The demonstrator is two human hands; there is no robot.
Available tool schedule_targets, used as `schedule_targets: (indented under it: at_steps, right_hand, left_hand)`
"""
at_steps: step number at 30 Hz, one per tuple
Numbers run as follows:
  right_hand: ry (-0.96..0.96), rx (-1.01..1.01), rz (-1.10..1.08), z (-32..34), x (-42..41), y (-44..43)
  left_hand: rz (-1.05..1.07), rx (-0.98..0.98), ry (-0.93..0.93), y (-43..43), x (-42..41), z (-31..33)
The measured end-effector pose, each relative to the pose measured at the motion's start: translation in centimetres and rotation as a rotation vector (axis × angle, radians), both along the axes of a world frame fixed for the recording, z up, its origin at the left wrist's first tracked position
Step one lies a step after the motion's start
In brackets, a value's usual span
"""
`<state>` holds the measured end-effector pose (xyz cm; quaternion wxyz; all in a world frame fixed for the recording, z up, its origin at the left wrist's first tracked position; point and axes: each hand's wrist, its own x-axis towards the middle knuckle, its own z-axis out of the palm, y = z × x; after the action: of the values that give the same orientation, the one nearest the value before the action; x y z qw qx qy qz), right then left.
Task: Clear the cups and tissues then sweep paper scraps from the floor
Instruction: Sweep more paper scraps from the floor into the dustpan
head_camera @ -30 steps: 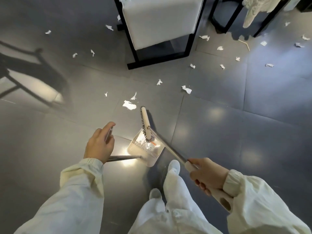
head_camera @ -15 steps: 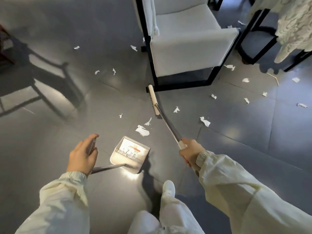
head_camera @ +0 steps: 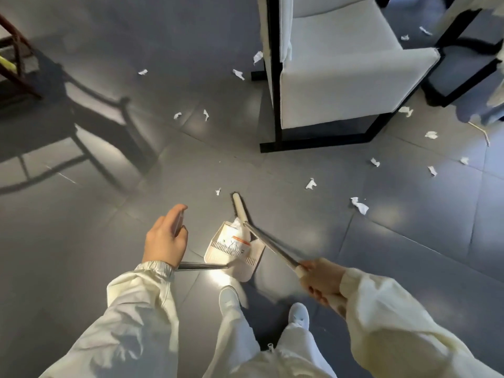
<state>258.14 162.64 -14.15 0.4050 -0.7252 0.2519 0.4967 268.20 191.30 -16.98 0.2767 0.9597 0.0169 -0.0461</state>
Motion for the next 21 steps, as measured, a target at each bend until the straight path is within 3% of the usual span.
schedule_targets:
  at_steps: [4, 9, 16, 21]
  right_hand:
    - [0.045, 0.068, -0.170, 4.7, 1.1, 1.4]
    - [-0.042, 0.010, -0.185, 7.5, 3.7, 3.5]
    - [-0.204, -0.086, -0.176, 2.2, 13.6, 7.4]
    - [-0.190, -0.198, -0.094, -2.5, 19.0, 10.2]
  left_hand:
    - [-0.074, -0.012, 0.043, 2.3, 0.8, 0.6]
    - [-0.036, -0.039, 0.014, 6.3, 2.2, 0.8]
    - [0.064, -0.020, 0.009, 10.6, 7.0, 0.6]
    - [0.075, 0.047, 0.006, 12.5, 11.9, 0.1]
